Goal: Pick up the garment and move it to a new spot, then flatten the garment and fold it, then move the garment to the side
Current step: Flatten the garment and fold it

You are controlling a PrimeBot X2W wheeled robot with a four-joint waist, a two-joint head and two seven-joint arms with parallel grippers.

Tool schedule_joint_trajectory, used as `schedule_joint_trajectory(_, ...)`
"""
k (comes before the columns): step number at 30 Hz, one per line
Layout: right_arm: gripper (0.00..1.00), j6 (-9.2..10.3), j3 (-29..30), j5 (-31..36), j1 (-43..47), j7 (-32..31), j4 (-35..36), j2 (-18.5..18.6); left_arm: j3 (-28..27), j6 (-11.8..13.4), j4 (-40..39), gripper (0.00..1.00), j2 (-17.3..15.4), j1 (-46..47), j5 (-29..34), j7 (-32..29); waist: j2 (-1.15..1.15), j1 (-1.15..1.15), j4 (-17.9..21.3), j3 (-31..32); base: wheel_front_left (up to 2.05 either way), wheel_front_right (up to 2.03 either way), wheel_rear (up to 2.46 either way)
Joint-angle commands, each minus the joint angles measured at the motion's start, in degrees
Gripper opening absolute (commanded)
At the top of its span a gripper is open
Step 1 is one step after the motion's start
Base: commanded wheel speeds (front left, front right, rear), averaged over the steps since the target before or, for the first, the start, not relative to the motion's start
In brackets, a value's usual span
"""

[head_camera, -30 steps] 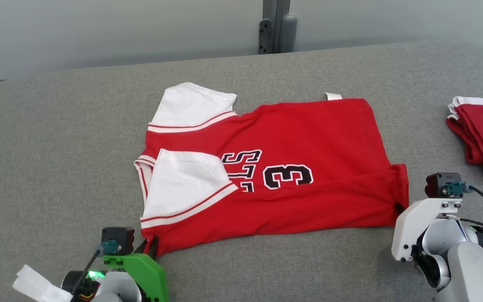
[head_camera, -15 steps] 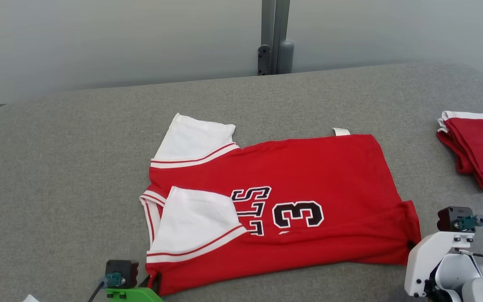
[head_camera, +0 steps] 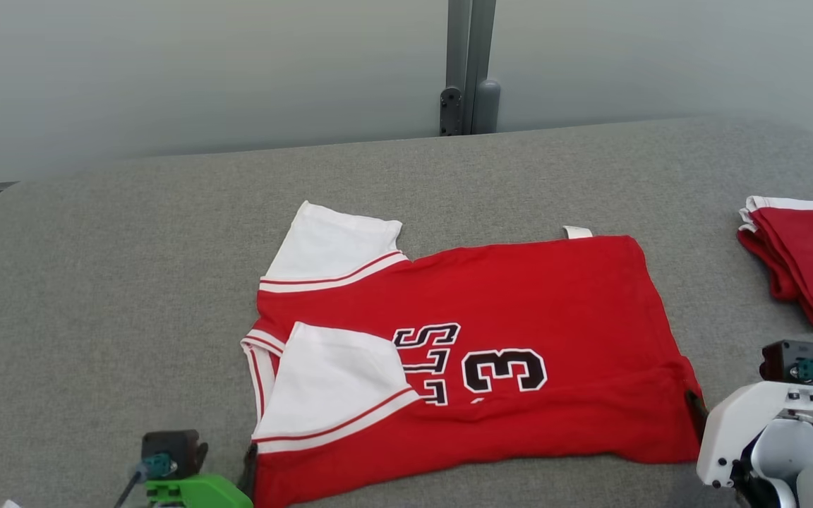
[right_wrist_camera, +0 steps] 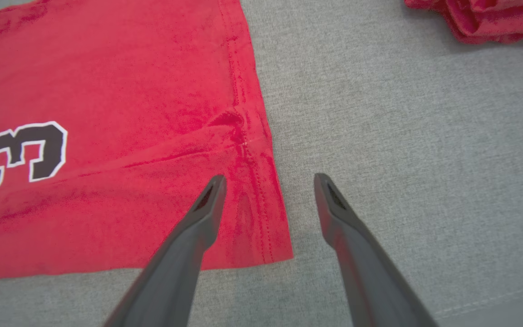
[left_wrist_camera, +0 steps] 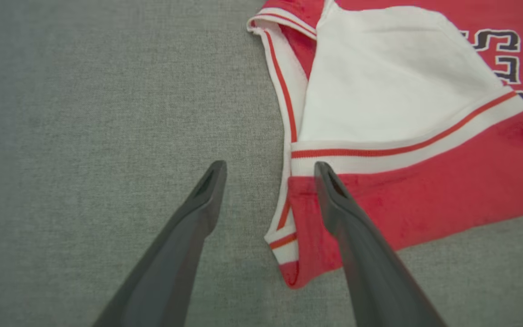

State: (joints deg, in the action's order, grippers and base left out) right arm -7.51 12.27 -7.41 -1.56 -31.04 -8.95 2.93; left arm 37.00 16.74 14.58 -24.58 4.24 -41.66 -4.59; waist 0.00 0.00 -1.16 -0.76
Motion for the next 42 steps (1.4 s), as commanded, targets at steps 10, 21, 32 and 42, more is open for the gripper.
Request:
schedule_joint_trajectory(10,1.00,0.05,-3.40,-3.18,-12.40,-6.68,2.72,6.30,-2.02,-5.03,-2.06,1.00,-3.63,14.46,0.73,-3.45,0.00,0.00,1.32,-5.24,0.00,0.00,0.00)
schedule_joint_trajectory(21,1.00,0.04,-11.82,-6.58,-35.60,-13.58,-10.62,5.78,-3.76,-13.73,13.45,1.00,1.31,37.44,-3.05,-9.55,0.00,0.00,6.38,-16.73,0.00,0.00,0.00)
schedule_joint_trajectory(32,1.00,0.04,-18.24,-7.48,-49.56,-10.84,-20.03,4.38,-4.79,-16.05,26.89,1.00,2.39,50.36,-2.95,-11.65,0.00,0.00,12.28,-23.85,0.00,0.00,0.00)
schedule_joint_trajectory(42,1.00,0.04,-21.96,-9.38,-52.57,-8.54,-23.95,4.72,-4.05,-14.18,36.05,1.00,2.24,53.03,-1.81,-11.57,0.00,0.00,14.63,-24.41,0.00,0.00,0.00)
